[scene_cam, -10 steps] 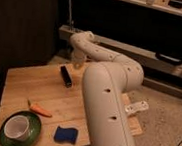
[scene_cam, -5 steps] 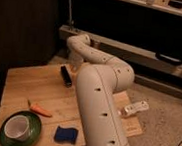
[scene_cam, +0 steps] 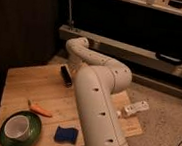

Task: Push the eraser across the table

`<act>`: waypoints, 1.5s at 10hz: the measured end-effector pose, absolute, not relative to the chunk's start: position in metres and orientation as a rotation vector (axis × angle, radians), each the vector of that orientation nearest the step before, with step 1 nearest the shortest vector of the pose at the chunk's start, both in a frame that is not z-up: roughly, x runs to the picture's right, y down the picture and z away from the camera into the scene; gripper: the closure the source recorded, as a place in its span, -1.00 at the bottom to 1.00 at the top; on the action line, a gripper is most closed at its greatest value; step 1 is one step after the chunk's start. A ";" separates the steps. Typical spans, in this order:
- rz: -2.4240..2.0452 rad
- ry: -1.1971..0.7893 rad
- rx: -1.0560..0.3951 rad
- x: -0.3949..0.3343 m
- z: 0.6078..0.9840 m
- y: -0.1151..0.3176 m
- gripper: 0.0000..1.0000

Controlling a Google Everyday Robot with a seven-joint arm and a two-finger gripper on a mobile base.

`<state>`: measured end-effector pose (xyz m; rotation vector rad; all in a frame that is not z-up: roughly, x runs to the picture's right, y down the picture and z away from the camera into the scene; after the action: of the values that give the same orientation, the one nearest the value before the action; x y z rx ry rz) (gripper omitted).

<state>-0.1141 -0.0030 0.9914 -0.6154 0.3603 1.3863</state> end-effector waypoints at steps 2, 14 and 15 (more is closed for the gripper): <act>1.371 0.360 -0.636 -0.120 0.990 0.005 1.00; 1.268 0.302 -0.726 -0.180 0.983 0.022 1.00; 1.258 0.291 -0.735 -0.185 0.981 0.021 1.00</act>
<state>-0.1846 0.0210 0.9810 -0.7352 0.2910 1.2584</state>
